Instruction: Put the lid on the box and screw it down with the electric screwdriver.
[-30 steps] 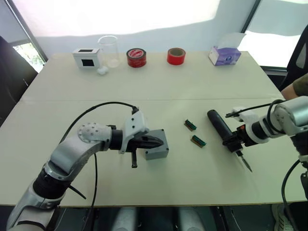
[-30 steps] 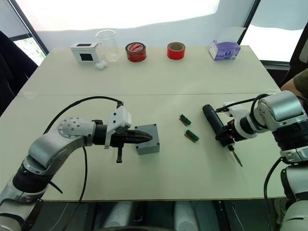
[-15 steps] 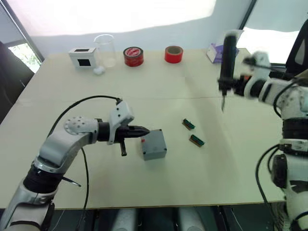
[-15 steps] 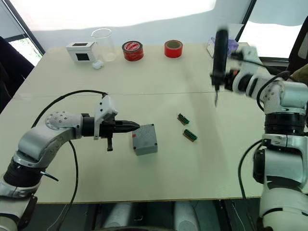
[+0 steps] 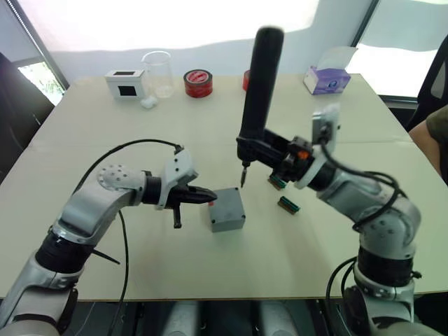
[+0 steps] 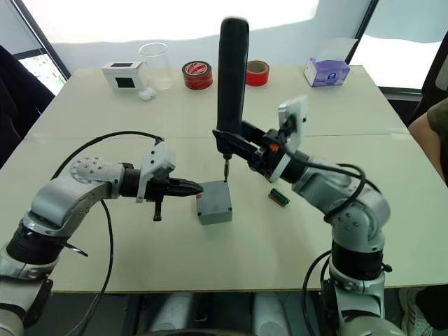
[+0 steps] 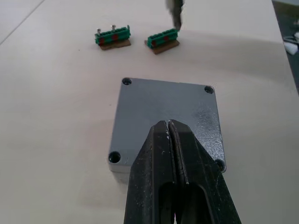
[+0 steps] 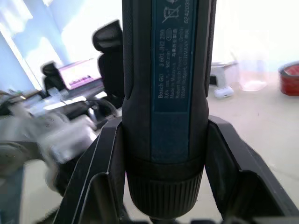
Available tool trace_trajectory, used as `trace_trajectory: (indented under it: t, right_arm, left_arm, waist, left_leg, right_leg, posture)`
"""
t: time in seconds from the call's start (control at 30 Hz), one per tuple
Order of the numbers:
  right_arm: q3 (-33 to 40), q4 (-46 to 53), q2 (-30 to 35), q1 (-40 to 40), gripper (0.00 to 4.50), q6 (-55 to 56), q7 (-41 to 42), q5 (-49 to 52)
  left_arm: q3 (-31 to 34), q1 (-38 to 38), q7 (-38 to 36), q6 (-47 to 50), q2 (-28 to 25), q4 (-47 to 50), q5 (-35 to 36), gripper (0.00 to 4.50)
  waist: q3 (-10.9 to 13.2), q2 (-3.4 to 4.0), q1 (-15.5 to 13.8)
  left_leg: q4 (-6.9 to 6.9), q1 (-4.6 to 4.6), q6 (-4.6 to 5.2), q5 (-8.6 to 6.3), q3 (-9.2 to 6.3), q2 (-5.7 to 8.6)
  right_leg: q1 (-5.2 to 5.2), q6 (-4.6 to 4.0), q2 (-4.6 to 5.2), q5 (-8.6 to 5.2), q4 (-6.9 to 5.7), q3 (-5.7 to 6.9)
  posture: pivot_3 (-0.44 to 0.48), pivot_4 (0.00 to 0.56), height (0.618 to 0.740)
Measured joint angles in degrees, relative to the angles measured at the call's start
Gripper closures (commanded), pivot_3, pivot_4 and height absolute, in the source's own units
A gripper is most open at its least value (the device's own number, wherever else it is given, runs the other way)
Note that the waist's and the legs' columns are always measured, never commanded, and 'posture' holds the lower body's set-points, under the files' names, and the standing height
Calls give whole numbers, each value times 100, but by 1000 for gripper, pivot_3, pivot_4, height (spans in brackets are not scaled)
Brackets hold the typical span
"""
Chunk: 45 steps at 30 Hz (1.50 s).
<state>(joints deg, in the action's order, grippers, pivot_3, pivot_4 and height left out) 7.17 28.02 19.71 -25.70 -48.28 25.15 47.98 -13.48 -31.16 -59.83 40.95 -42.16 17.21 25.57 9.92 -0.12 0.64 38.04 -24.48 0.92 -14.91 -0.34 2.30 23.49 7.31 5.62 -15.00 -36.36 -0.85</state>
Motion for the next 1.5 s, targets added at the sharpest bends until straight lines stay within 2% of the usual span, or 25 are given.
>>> trace_trajectory:
  t: [0.2,0.43,1.23,1.5]
  right_arm:
    - [-465,-152,-342,209,2759,879,-28,-774]
    - [-654,-459,-637,251,2759,1231,-166,-1123]
    - [-1112,-869,-673,759,2759,2491,355,-2051]
    - [-1067,-755,-549,1094,2759,2557,463,-1956]
  left_arm:
    - [-297,-1,96,-269,290,-324,-383,4500]
    - [-342,-12,248,-540,461,-461,-674,4500]
    - [-369,12,134,-378,403,-247,-805,4500]
    - [-369,88,77,-377,329,-245,-808,4500]
  waist:
    - [0,0,9]
    - [0,0,1]
    - [-4,-1,1]
    - [-19,-7,7]
  left_leg:
    - [-1,1,-4,3,0,-4]
    - [1,4,-6,3,-1,-3]
    - [1,25,-5,3,-2,-3]
    - [-23,111,0,-1,-2,-5]
  right_leg:
    - [6,-1,-5,0,-5,-1]
    - [3,-1,-5,0,-9,-1]
    - [-15,-2,-5,-1,-13,-1]
    - [-100,-4,-5,-4,13,-1]
  posture:
    - [0,150,740]
    - [0,150,740]
    - [0,150,740]
    - [0,150,740]
